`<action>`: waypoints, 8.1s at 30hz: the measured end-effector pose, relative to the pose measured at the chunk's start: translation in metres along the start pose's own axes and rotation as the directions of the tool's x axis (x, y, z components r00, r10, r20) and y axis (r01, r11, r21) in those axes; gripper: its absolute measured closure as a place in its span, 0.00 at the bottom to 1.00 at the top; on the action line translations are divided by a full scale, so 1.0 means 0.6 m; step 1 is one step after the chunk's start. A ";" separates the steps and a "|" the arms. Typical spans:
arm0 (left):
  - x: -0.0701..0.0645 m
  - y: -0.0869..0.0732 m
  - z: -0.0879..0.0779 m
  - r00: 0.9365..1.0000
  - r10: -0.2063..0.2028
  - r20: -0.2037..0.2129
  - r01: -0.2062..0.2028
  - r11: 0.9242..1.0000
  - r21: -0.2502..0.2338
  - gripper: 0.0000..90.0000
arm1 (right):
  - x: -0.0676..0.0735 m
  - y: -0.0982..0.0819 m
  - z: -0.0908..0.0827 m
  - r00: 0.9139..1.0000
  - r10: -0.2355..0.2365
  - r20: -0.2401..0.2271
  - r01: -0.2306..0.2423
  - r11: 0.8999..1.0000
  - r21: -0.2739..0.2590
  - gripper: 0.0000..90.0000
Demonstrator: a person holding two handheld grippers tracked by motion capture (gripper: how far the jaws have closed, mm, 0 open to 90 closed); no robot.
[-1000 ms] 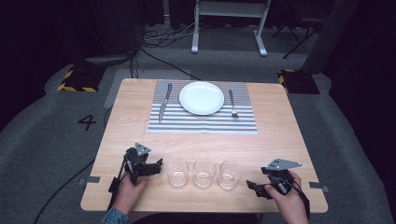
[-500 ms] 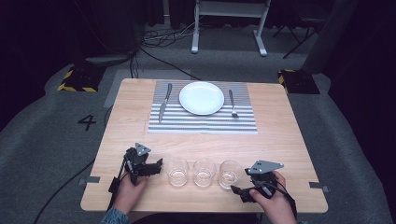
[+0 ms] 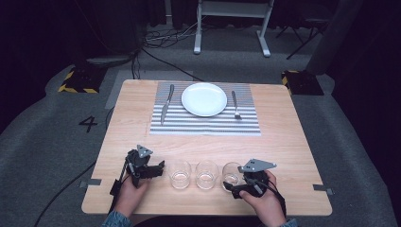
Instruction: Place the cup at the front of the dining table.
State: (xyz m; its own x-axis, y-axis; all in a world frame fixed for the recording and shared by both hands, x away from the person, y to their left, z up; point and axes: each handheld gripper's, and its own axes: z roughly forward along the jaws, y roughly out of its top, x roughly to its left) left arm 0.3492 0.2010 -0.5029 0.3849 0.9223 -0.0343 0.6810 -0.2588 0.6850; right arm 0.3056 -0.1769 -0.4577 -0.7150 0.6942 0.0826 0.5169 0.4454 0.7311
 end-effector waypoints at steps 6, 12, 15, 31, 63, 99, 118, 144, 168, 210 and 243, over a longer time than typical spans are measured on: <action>0.000 0.000 0.000 1.000 -0.001 0.001 0.001 1.000 0.000 0.17 | 0.006 0.003 -0.002 0.999 -0.029 0.033 0.028 1.000 0.006 0.22; 0.000 0.000 0.000 1.000 -0.001 0.001 0.001 1.000 0.000 0.17 | 0.007 0.005 -0.006 0.999 -0.014 0.045 0.013 1.000 0.021 0.22; 0.000 0.000 0.000 1.000 -0.001 0.002 0.001 1.000 0.000 0.17 | 0.005 0.007 -0.009 0.999 -0.011 0.050 0.009 0.999 0.035 0.22; 0.000 0.000 0.000 1.000 -0.001 0.001 0.001 1.000 0.000 0.17 | -0.002 0.024 -0.034 0.998 0.003 0.071 -0.005 0.999 0.035 0.22; 0.000 0.000 0.000 1.000 -0.001 0.001 0.001 1.000 0.000 0.17 | -0.051 0.141 -0.045 0.991 0.006 0.136 0.006 0.996 -0.084 0.22; 0.000 0.000 0.000 1.000 -0.001 0.001 0.001 1.000 0.001 0.17 | -0.075 0.328 0.069 0.989 -0.027 0.148 0.040 0.996 -0.085 0.22; 0.000 0.000 0.000 1.000 -0.001 -0.001 0.001 1.000 -0.001 0.17 | -0.077 0.385 0.136 0.986 0.008 0.169 0.005 0.997 -0.074 0.22; 0.000 0.000 0.000 1.000 0.001 -0.001 -0.001 1.000 -0.002 0.17 | -0.060 0.425 0.301 0.990 -0.045 0.137 0.044 0.999 0.014 0.22; 0.000 0.000 0.000 1.000 -0.001 0.000 0.001 1.000 -0.002 0.17 | -0.054 0.408 0.379 0.991 0.034 0.127 -0.039 0.998 0.040 0.22; 0.000 0.000 0.000 1.000 0.001 -0.001 -0.001 1.000 -0.002 0.17 | -0.051 0.401 0.301 0.995 -0.009 0.104 0.006 0.999 0.031 0.19; 0.000 0.000 0.000 1.000 0.000 0.002 0.000 1.000 0.000 0.17 | -0.040 0.387 0.115 0.991 -0.117 0.072 0.119 0.993 -0.017 0.21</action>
State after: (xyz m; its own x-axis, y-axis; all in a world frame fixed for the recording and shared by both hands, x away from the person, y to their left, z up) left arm 0.3494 0.2010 -0.5030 0.3864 0.9216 -0.0357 0.6810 -0.2590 0.6849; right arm 0.4755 -0.0510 -0.3367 -0.7350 0.6760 -0.0526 0.4200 0.5148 0.7474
